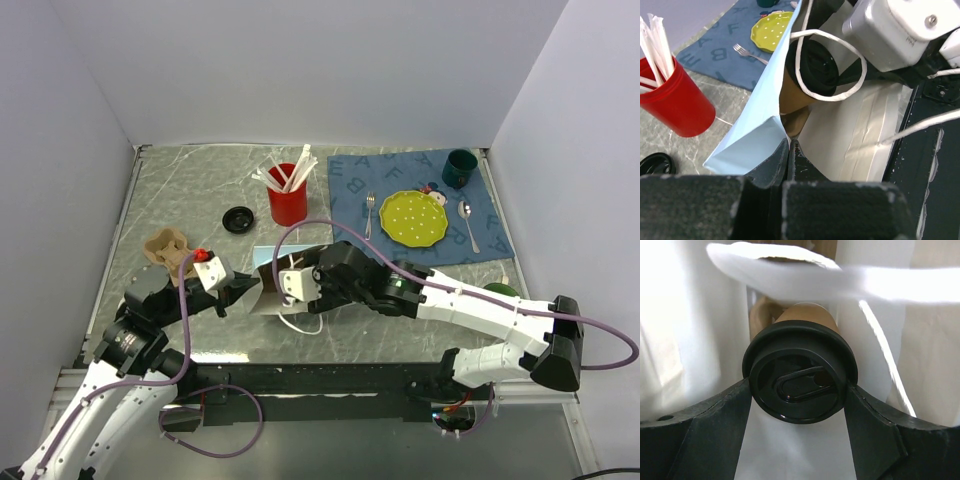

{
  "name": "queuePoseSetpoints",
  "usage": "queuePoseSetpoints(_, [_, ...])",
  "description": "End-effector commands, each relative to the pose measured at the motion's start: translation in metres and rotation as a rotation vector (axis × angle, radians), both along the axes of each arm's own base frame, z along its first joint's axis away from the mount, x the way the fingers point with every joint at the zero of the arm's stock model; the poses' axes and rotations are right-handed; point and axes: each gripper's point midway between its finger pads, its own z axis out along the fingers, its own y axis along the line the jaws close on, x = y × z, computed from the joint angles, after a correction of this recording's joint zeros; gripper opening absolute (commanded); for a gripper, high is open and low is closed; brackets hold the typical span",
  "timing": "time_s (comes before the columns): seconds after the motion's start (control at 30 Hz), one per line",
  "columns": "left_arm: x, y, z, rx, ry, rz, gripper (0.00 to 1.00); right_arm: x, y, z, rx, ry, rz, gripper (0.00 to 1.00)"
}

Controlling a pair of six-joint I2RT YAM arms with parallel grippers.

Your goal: Pack the takeout coffee

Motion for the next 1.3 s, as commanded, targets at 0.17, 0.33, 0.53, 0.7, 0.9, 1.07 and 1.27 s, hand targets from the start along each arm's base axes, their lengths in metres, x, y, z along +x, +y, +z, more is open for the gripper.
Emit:
queuePoseSetpoints(0.17, [-0.008,-0.005,0.012,-0.015,-0.086,-0.064,0.01,0.010,0.004,0.000,-0.101,-0.114,0.110,0.34])
queuePoseSetpoints(0.33, [-0.009,-0.006,0.013,-0.036,-0.073,-0.067,0.01,0.002,0.012,-0.004,-0.108,-0.059,0.160,0.34])
queuePoseSetpoints(0.53, [-0.002,0.000,0.022,-0.078,0.012,0.024,0.19,-0.009,0.016,-0.007,-0.076,-0.012,0.147,0.34])
queuePoseSetpoints(0.7, [-0.011,0.004,0.024,-0.077,0.088,0.035,0.17,-0.008,0.020,-0.014,-0.057,0.000,0.103,0.34])
queuePoseSetpoints(0.9, [-0.025,0.000,0.023,-0.060,0.079,-0.041,0.01,-0.003,0.026,-0.020,-0.057,-0.007,0.086,0.34])
queuePoseSetpoints(1.07, [-0.030,-0.002,0.022,-0.074,0.052,-0.075,0.01,0.006,0.025,-0.015,-0.058,-0.052,0.061,0.33])
queuePoseSetpoints(1.27, [-0.033,-0.004,0.022,-0.060,0.024,-0.106,0.01,0.018,0.023,-0.009,-0.066,-0.109,0.046,0.32])
